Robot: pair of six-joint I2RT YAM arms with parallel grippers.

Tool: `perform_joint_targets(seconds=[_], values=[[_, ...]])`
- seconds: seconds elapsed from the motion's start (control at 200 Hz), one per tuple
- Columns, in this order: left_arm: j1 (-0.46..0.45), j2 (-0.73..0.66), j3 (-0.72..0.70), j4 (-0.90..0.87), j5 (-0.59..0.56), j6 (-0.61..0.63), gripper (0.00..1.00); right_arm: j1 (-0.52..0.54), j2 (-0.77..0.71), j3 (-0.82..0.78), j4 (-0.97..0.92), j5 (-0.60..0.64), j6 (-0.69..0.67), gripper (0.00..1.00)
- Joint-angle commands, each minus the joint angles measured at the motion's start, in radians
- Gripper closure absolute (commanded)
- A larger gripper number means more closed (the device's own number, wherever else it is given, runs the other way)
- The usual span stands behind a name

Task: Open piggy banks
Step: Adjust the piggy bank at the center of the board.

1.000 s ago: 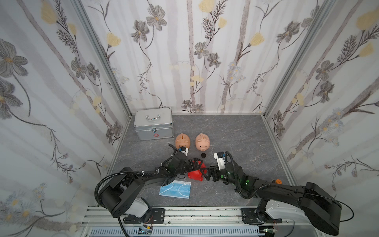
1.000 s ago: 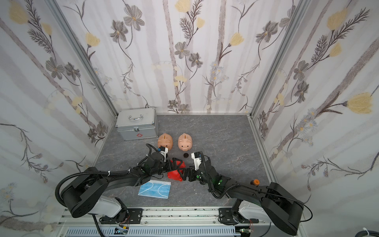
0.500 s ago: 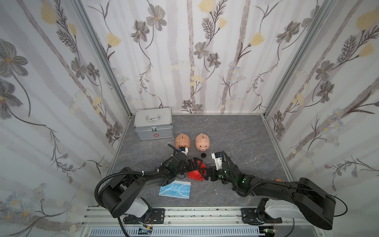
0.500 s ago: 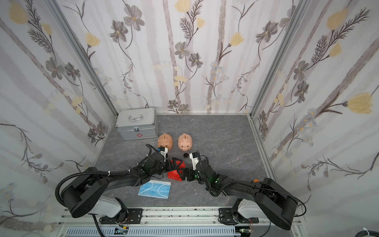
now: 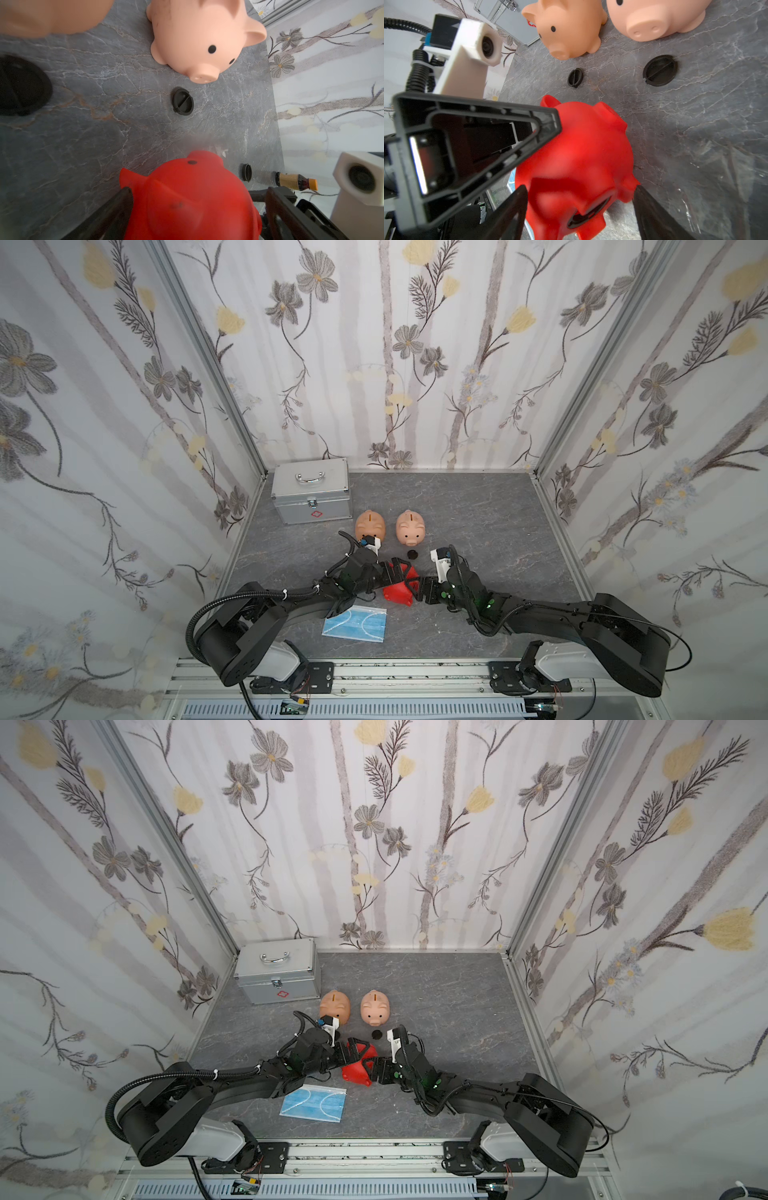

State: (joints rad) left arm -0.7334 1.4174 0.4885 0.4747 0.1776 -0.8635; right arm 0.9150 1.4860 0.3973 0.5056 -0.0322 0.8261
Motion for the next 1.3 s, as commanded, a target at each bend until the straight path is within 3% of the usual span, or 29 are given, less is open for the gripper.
perform_joint_targets(seconds=[0.0, 0.26, 0.66, 1.084, 1.294], values=[[0.007, -0.029, -0.008, 0.016, 0.004, -0.017, 0.0, -0.009, 0.005, -0.015, 0.01, 0.012, 0.039, 0.24], [0.014, -0.105, -0.046, -0.04, 0.011, -0.018, 0.01, -0.027, -0.001, -0.028, 0.007, 0.0, 0.05, 0.26], [0.008, -0.134, -0.06, -0.05, 0.002, -0.009, 0.27, -0.034, -0.089, 0.047, -0.079, 0.044, 0.035, 0.27], [0.0, -0.129, -0.06, -0.042, -0.003, -0.007, 0.4, -0.047, 0.046, 0.195, -0.187, 0.028, 0.078, 0.24], [-0.004, -0.117, -0.054, -0.038, 0.003, -0.005, 0.42, -0.047, 0.082, 0.23, -0.232, 0.023, 0.074, 0.24]])
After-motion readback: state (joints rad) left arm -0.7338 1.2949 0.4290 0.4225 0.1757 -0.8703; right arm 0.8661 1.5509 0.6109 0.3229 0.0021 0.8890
